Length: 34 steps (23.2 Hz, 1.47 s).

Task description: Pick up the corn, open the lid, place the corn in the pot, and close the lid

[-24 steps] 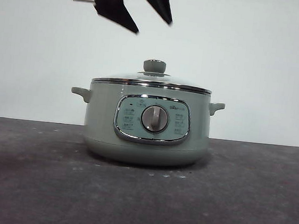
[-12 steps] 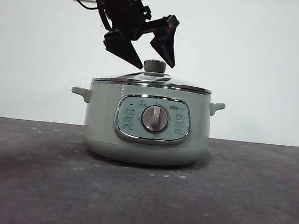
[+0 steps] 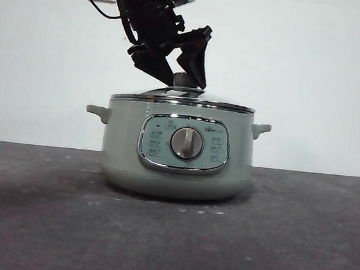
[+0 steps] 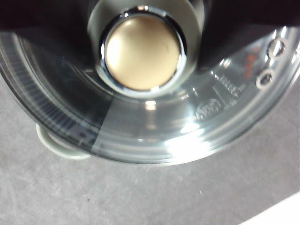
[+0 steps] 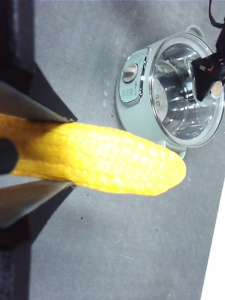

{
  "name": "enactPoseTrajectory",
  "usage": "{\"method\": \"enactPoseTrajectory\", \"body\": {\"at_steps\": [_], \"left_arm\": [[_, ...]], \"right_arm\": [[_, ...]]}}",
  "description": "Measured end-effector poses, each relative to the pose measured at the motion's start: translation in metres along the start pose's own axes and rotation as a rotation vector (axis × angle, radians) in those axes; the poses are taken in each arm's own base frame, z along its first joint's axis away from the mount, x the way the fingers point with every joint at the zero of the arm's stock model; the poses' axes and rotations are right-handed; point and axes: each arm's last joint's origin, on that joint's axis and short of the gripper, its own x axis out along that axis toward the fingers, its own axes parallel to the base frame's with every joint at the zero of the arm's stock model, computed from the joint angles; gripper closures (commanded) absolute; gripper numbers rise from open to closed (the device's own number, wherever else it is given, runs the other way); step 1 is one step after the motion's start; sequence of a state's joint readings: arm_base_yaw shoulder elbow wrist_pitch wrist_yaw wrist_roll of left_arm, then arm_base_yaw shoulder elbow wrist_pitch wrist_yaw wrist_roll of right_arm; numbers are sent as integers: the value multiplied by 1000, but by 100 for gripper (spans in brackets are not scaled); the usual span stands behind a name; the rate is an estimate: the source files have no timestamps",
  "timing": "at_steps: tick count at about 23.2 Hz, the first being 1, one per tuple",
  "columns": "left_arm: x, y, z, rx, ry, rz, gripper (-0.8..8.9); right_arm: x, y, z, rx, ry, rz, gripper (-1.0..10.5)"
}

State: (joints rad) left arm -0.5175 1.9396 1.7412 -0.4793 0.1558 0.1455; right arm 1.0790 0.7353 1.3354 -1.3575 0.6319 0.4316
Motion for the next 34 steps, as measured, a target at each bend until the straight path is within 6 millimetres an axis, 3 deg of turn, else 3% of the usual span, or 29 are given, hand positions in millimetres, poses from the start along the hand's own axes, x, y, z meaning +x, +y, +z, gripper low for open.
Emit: {"method": "enactPoseTrajectory", "body": {"at_steps": [3, 12, 17, 20, 24, 27, 31, 34], "left_arm": [[0, 0, 0, 0, 1, -3, 822], [-1, 0, 0, 0, -1, -4, 822], [-20, -2, 7, 3, -23, 1, 822], [-54, -6, 20, 14, -90, 10, 822], [-116, -9, 34, 24, -190, 33, 822], [-170, -10, 38, 26, -275, 66, 821], [-239, -13, 29, 20, -326, 97, 820], [-264, -15, 13, 6, -280, 112, 820]], "right_arm": [[0, 0, 0, 0, 0, 0, 959], [0, 0, 0, 0, 0, 0, 959], [0, 0, 0, 0, 0, 0, 959], [0, 0, 0, 0, 0, 0, 959], [1, 1, 1, -7, -1, 1, 959], [7, 12, 13, -23, -58, 30, 959], [23, 37, 34, -81, -115, 127, 959], [44, 58, 51, -127, -144, 168, 959]]}}
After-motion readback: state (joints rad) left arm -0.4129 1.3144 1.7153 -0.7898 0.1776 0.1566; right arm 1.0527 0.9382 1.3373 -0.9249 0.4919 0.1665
